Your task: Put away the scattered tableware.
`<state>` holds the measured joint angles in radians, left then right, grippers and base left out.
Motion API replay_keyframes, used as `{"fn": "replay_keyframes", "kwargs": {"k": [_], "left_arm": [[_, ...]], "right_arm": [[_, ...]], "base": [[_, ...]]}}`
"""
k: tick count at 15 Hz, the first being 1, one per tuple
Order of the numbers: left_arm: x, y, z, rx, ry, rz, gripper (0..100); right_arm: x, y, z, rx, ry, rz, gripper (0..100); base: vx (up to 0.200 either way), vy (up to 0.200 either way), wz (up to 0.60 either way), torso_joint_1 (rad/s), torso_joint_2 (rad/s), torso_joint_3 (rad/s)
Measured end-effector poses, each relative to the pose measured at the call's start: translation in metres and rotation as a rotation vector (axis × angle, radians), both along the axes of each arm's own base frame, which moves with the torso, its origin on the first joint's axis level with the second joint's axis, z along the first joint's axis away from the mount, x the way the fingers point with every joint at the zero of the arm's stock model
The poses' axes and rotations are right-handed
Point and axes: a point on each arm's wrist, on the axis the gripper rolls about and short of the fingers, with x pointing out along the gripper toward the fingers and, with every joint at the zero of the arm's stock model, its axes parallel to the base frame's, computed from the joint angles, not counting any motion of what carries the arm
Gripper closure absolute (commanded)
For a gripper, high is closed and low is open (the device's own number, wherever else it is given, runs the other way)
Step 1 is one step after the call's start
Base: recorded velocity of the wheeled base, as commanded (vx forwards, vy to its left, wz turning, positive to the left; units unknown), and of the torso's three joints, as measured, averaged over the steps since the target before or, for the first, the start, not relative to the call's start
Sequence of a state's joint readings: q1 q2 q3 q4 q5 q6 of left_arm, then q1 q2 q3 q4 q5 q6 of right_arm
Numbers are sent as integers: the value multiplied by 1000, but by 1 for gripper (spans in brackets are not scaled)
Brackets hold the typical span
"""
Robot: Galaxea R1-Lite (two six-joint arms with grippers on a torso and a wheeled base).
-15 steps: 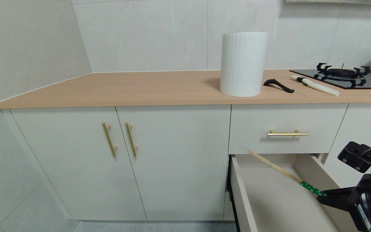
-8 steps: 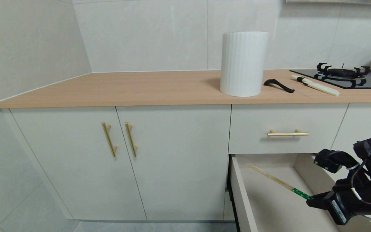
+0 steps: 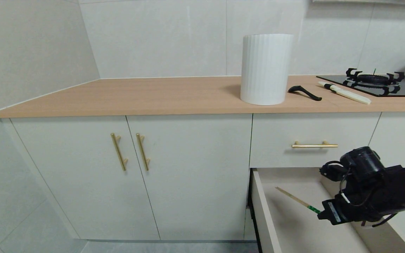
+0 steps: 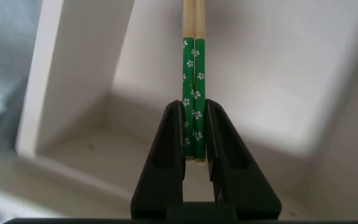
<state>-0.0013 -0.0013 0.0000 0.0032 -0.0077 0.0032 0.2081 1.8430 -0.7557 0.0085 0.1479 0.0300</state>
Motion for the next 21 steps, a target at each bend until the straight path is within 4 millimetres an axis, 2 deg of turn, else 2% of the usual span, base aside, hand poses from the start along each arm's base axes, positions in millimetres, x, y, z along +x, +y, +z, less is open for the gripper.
{"fn": "replay_keyframes", "kwargs": {"k": [5, 9, 12, 14, 21], "left_arm": [[0, 0, 0, 0, 0, 0, 0], [0, 0, 0, 0, 0, 0, 0], [0, 0, 0, 0, 0, -1, 0], [0, 0, 0, 0, 0, 0, 0], [0, 0, 0, 0, 0, 0, 0]], "right_arm": [[45, 32, -35, 29, 104, -72, 100], [65, 50, -65, -59, 167, -116, 100], [67, 65, -84, -138, 178, -134, 100], [67, 66, -91, -152, 190, -133, 100], [66, 67, -97, -160, 205, -130, 100]], "base": [[0, 0, 0, 0, 0, 0], [0, 0, 0, 0, 0, 0], [0, 0, 0, 0, 0, 0], [0, 0, 0, 0, 0, 0], [0, 0, 0, 0, 0, 0]]}}
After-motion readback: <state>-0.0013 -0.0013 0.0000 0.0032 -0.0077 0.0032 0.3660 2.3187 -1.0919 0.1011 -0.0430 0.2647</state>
